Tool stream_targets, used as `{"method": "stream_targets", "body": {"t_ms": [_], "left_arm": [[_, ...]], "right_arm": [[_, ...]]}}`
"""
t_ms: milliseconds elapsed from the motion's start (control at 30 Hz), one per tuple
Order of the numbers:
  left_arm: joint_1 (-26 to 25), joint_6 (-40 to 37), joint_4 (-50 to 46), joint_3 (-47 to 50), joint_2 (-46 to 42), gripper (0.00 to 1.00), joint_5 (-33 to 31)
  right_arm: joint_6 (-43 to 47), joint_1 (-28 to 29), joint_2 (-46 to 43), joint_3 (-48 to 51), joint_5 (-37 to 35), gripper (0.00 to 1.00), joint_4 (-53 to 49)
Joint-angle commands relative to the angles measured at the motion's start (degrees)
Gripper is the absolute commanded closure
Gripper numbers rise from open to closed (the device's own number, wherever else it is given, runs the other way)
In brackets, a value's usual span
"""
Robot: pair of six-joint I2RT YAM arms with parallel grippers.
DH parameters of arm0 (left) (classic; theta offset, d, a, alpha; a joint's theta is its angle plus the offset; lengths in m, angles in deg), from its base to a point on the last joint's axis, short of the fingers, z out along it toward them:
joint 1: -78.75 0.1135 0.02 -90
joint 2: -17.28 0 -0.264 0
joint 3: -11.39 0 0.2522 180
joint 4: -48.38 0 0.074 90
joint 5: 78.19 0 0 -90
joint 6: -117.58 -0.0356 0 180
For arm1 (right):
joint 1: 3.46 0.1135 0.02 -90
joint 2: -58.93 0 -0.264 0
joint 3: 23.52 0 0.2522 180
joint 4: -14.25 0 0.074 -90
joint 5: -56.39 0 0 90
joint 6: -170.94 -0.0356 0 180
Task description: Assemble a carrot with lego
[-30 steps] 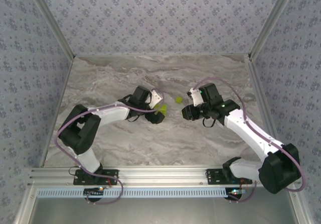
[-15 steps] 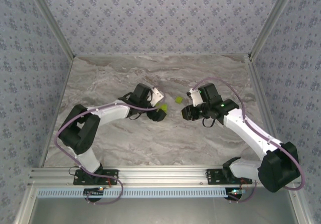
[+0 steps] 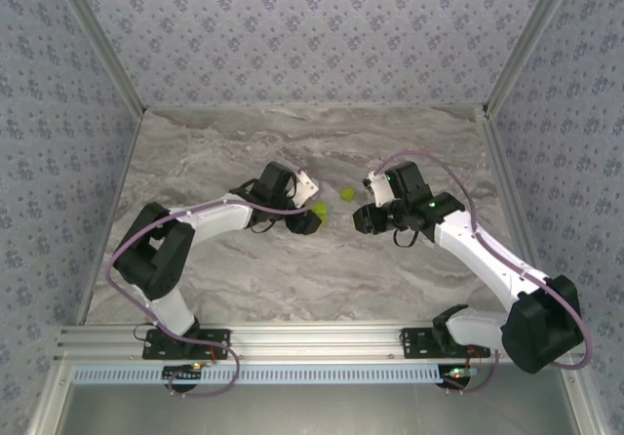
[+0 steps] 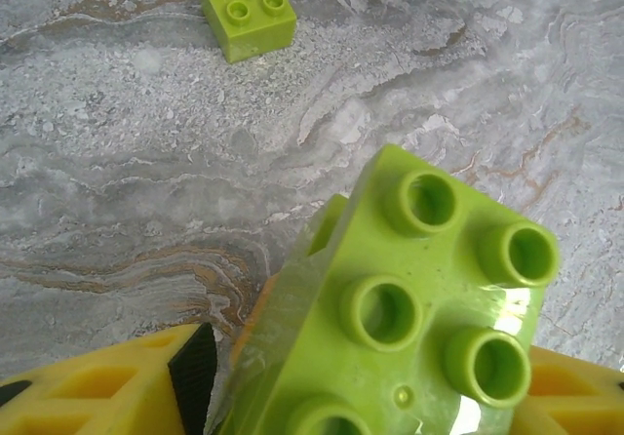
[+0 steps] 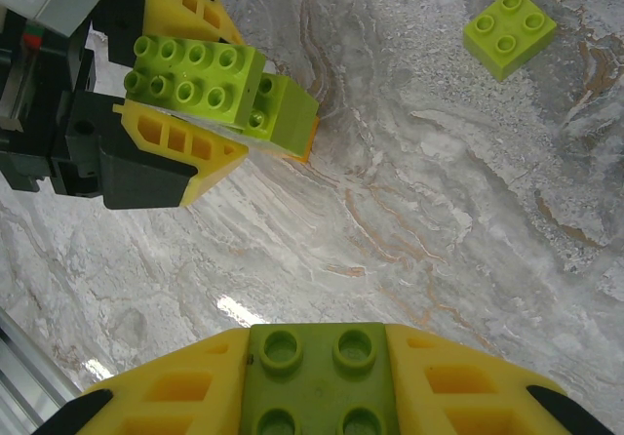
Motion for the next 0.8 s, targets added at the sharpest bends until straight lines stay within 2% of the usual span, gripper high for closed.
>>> {"method": "stream_targets", "body": {"t_ms": [0, 167, 267, 400, 667, 767], "left_arm": [[-0.47, 0.04, -0.91, 0.19, -0.51, 0.41, 2.21], [-0.85, 0.35, -0.91, 0.25, -0.48, 0.4, 2.35], [-1.26, 0.57, -0.61, 0.39, -0.25, 0.35, 2.26], [-1.3, 0.44, -0.65, 0.29, 0.35, 0.34, 2.18], [-1.42, 0.13, -0.78, -0.07, 1.54, 0.41, 2.7], [-1.44, 0.09, -0.95, -0.5, 2.03, 0.47, 3.04]], "right_arm": [[0.94, -0.17, -0.08, 0.29, 0.68, 0.73, 0.34], [0.89, -0.06, -0.12, 0.37, 0.6, 0.73, 0.36], [0.99, -0.08, -0.25, 0.49, 0.63, 0.73, 0.2], [0.94, 0.04, -0.39, 0.42, 0.6, 0.73, 0.11], [0.96, 0.03, -0.39, 0.59, 0.61, 0.73, 0.12], [1.03, 0.0, -0.41, 0.63, 0.64, 0.73, 0.1]]}}
